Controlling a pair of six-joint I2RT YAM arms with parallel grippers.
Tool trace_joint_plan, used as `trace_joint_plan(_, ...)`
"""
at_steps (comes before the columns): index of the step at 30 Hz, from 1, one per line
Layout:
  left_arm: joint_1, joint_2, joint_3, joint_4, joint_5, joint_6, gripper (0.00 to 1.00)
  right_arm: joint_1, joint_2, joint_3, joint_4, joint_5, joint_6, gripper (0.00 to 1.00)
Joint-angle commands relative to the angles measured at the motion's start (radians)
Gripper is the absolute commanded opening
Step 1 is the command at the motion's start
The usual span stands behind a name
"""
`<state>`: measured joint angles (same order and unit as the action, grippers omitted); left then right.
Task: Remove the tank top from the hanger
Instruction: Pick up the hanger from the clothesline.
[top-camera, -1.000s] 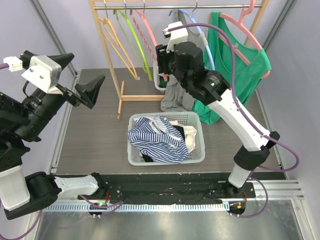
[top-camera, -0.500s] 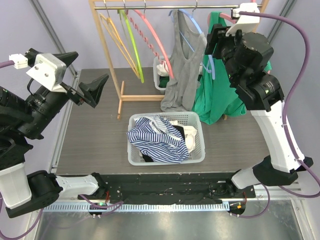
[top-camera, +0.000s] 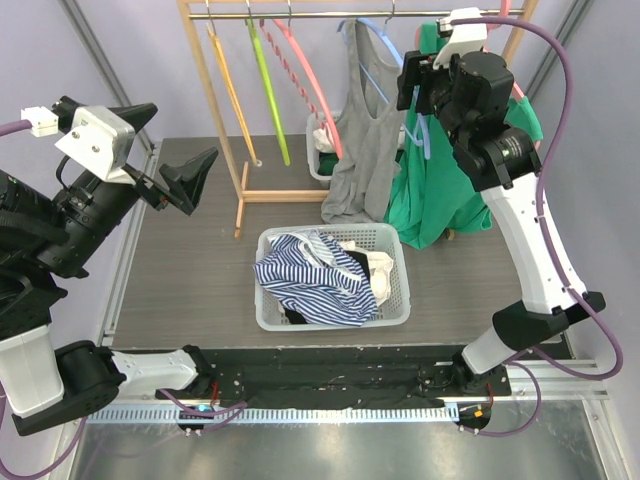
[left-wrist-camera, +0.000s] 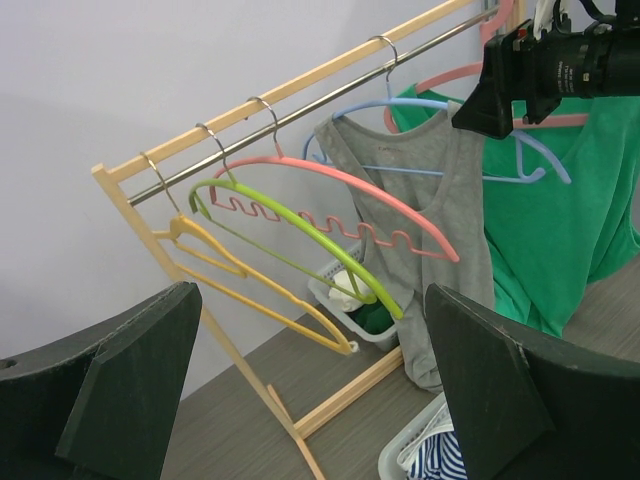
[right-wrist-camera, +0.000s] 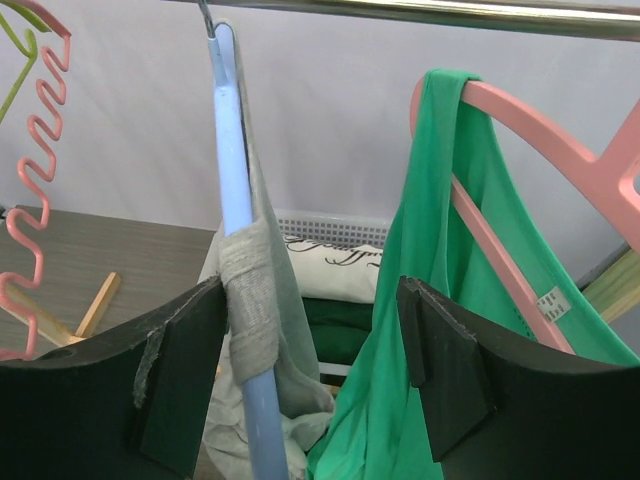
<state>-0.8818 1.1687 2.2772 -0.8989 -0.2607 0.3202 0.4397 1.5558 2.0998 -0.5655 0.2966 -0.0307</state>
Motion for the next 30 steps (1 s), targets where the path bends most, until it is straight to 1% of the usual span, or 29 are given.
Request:
trace_joint_plan(1,0.006,0.002,0.010,0.003,0.011,-0.009,1.00,-0.047,0.007,0.034,0.026,-0.108,0.055,0.74)
trace_joint_plan(4,0.009,0.000,0.007,0.003,0.011,-0.009,1.00,-0.058,0.018,0.016,0.024,-0.148,0.074,0.64)
trace_joint_plan(5,0.009,0.002,0.007,0.005,0.011,-0.009,1.00,-0.059,0.016,0.008,0.026,-0.155,0.075,0.55)
trace_joint_plan(7,0.010,0.003,0.004,0.005,0.011,-0.007,1.00,-0.059,0.015,-0.014,0.026,-0.177,0.087,0.46)
trace_joint_plan(8,0.012,0.002,0.004,0.003,0.011,-0.009,1.00,-0.059,0.012,-0.021,0.029,-0.183,0.095,0.39)
trace_joint_plan(10,0.014,0.006,0.001,0.006,0.011,-0.009,1.00,-0.059,-0.011,-0.070,0.059,-0.203,0.117,0.34)
trace_joint_plan(11,0.014,0.006,0.002,0.006,0.011,-0.007,1.00,-0.059,-0.022,-0.093,0.079,-0.212,0.133,0.29)
trace_joint_plan(13,0.014,0.009,0.002,0.005,0.014,-0.009,1.00,-0.059,-0.060,-0.167,0.116,-0.223,0.141,0.24)
trace_joint_plan(14,0.014,0.008,0.002,0.006,0.014,-0.007,1.00,-0.058,-0.069,-0.187,0.145,-0.221,0.140,0.19)
trace_joint_plan(15,0.012,0.011,0.004,0.006,0.014,-0.009,1.00,-0.059,-0.077,-0.213,0.157,-0.220,0.137,0.15)
trace_joint_plan(19,0.014,0.014,0.004,0.006,0.015,-0.007,1.00,-0.059,-0.083,-0.228,0.205,-0.232,0.124,0.02)
trace_joint_plan(30,0.024,0.014,0.002,0.005,0.018,-0.010,1.00,-0.059,-0.059,-0.161,0.294,-0.195,0.088,0.01)
